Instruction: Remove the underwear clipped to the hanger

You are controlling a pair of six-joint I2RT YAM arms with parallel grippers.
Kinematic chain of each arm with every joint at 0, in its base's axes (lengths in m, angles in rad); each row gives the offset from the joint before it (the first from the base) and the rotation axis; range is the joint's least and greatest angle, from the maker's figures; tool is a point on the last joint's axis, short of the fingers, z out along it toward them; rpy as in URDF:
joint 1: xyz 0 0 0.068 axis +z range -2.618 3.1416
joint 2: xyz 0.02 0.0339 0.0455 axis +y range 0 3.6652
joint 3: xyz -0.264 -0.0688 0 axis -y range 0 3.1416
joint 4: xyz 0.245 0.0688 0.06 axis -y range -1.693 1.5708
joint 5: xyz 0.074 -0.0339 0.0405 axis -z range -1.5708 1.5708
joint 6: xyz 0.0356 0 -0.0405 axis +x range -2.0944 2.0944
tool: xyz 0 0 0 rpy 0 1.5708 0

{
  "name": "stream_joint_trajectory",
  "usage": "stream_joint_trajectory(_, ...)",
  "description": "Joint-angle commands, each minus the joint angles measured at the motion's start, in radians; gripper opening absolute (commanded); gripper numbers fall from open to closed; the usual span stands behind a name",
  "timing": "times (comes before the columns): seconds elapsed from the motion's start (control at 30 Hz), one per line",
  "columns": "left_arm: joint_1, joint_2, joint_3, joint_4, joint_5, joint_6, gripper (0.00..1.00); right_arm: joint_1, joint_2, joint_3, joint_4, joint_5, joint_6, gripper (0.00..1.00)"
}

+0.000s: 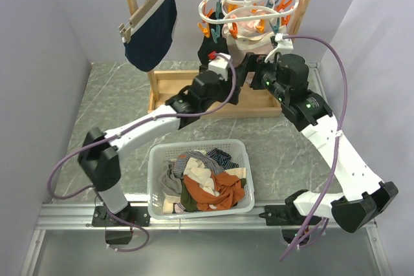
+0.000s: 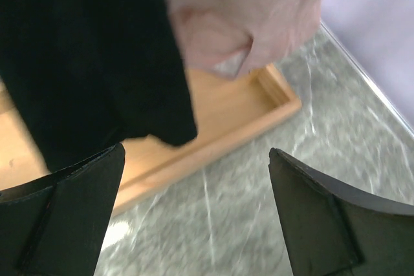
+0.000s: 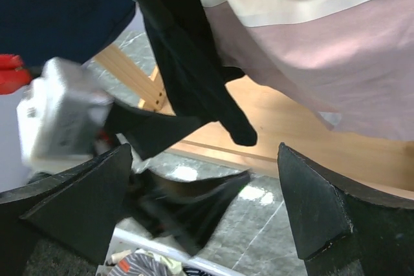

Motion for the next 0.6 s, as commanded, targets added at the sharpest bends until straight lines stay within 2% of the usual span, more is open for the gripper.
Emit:
stream_joint_trajectory(0.0,-0.012,0.093,0.109,0.037,-0.141,-0.003,0.99,0.006,0.007,0.036,0.022,0.042,-0.023,1.0)
stream_joint_trajectory(0.1,-0.01,0.153,0.149,0.005,-0.216,-0.006,0.99,0.006,0.007,0.043,0.016,0.041,-0.028,1.0)
stream_joint_trajectory(0.13,-0.012,0.159,0.146,0.013,-0.222,0.006,0.95,0.006,0.004,0.042,0.016,0.039,-0.028,1.0)
stream_joint_trajectory(0.2,-0.012,0.167,0.137,0.025,-0.232,0.017,0.62,0.005,0.0,0.039,0.016,0.039,-0.029,1.0)
stream_joint_trajectory(0.23,-0.012,0.164,0.125,0.025,-0.233,0.02,0.2,0.006,-0.002,0.039,0.018,0.038,-0.029,1.0)
stream_joint_trajectory(0.27,-0.012,0.158,0.117,0.054,-0.242,0.019,0.04,0.006,-0.002,0.039,0.021,0.03,-0.032,1.0)
stream_joint_trajectory(0.3,-0.012,0.15,0.108,0.059,-0.245,0.016,0.0,0.006,-0.003,0.042,0.021,0.025,-0.032,1.0)
stream_joint_trajectory(0.57,-0.012,-0.045,-0.086,0.123,-0.212,-0.009,0.0,0.008,0.04,0.115,0.015,-0.067,-0.043,1.0)
